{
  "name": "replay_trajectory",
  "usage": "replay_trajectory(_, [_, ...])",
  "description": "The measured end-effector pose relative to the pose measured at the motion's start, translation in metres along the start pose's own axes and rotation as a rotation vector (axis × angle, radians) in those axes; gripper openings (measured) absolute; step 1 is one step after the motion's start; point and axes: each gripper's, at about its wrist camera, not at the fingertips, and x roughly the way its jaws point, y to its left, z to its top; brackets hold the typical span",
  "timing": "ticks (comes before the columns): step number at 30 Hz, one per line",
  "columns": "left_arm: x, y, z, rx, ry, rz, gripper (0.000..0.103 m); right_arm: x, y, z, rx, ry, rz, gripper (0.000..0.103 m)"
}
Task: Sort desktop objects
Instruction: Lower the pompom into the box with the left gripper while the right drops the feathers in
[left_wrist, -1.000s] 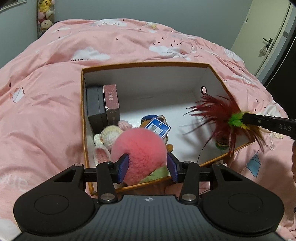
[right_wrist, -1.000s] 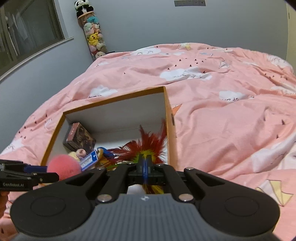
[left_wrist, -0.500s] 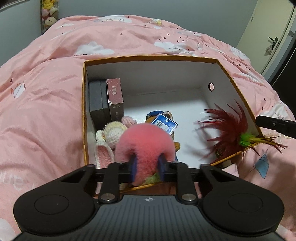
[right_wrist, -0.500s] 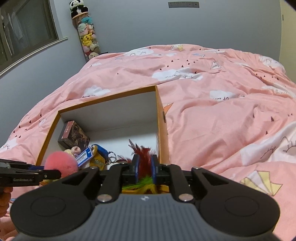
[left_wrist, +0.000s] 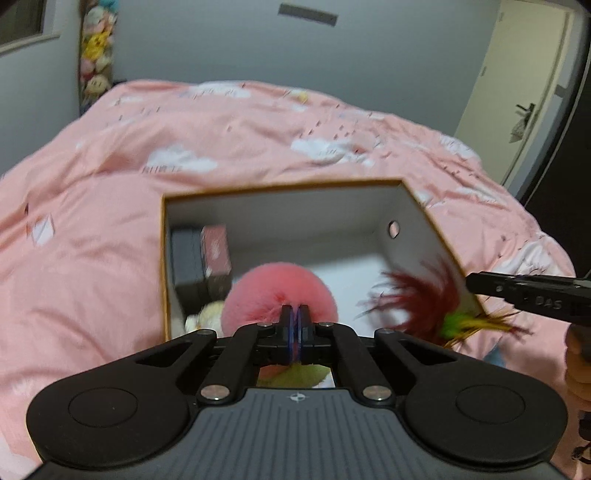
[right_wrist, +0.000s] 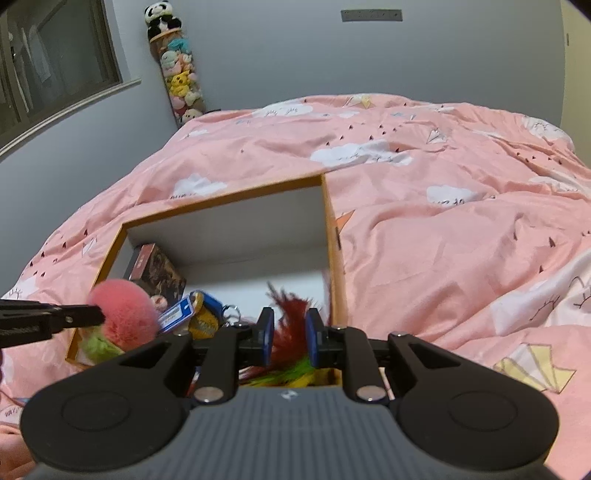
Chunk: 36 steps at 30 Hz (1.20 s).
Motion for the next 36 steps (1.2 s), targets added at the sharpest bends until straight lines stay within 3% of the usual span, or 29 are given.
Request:
replay_trajectory(11, [0.01, -0.042, 0.045, 0.104, -0.06, -0.081, 0.001, -0.013, -0.031, 0.013, 0.062, -0.089, -0.048, 0.02])
replay_trajectory(16, [0.041, -0.054, 0.048, 0.11, 0.01, -0.112, 0.001, -0.006, -0.045, 0.007, 0.093, -0.073, -0.054, 0.02])
replay_trajectory(25, [0.082, -0.058, 0.018, 0.102, 0.179, -0.116, 0.001, 0.011, -0.054, -0.002, 0.119, -0.039, -0.032, 0.02])
replay_trajectory(33, [0.086, -0.057, 0.001, 0.109, 0.238, -0.116, 0.0, 0.018, -0.053, -0.005, 0.121, -0.021, -0.019, 0.02])
replay_trajectory(36, [0.083, -0.056, -0.001, 0.105, 0.224, -0.089, 0.0, 0.016, -0.048, -0.005, 0.108, -0.022, -0.009, 0.02])
